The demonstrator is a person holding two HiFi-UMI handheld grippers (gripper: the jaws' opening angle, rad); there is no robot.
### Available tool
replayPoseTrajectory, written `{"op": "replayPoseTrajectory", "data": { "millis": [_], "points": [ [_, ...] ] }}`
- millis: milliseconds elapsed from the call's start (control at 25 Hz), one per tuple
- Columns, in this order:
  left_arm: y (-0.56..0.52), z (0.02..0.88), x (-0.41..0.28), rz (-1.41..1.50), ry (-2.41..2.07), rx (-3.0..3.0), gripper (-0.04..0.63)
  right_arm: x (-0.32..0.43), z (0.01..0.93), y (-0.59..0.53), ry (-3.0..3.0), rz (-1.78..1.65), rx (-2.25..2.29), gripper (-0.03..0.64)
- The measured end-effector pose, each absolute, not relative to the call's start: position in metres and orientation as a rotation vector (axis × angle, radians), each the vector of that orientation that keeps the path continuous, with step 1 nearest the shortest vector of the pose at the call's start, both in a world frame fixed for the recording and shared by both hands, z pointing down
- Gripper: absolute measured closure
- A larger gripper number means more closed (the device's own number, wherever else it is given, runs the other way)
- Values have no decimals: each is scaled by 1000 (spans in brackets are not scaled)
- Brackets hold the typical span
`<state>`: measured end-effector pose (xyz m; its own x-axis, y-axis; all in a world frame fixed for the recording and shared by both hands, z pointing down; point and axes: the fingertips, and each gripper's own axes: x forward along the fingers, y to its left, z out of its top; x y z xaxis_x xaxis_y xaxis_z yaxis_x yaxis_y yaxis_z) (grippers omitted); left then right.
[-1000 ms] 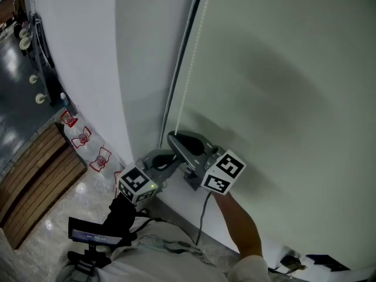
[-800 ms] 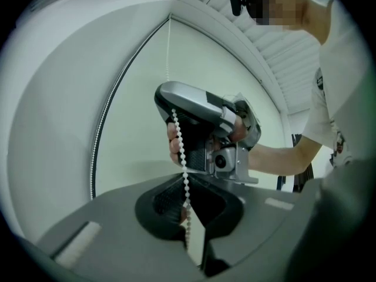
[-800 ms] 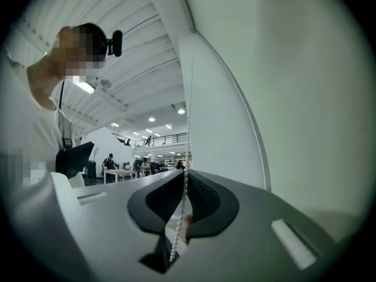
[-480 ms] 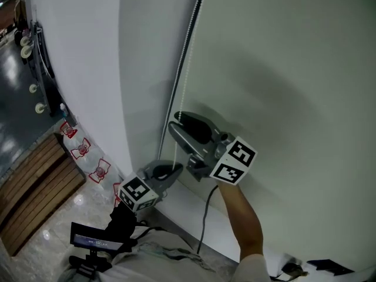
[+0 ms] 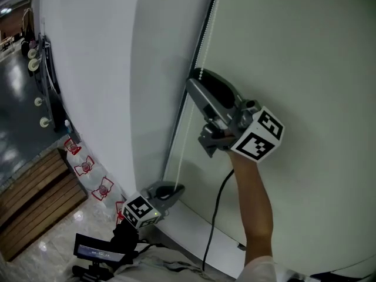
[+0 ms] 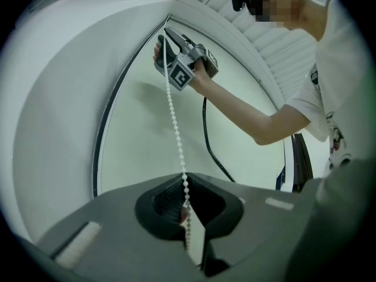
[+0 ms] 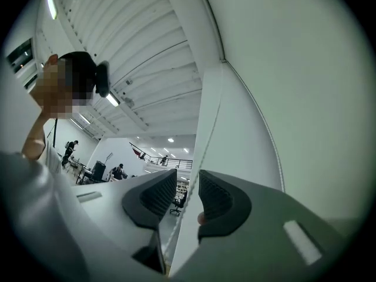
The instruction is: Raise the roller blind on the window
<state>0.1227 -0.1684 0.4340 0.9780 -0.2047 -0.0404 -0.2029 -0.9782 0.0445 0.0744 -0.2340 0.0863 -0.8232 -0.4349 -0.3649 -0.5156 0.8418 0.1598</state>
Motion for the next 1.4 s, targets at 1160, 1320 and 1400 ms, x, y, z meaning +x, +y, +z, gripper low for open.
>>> {"op": "replayPoseTrajectory", "data": {
  "millis": [1160, 1320, 1400],
  "points": [
    [-165, 428, 130, -36, -290, 3071, 597, 86, 15, -237, 2617, 387, -800, 603],
    [-166, 425, 130, -36, -290, 3069, 597, 87, 50, -240, 2639, 341, -825, 603],
    [-163, 437, 126, -40, -292, 3070, 597, 83, 84, -236, 2661, 334, -854, 603]
  ]
}}
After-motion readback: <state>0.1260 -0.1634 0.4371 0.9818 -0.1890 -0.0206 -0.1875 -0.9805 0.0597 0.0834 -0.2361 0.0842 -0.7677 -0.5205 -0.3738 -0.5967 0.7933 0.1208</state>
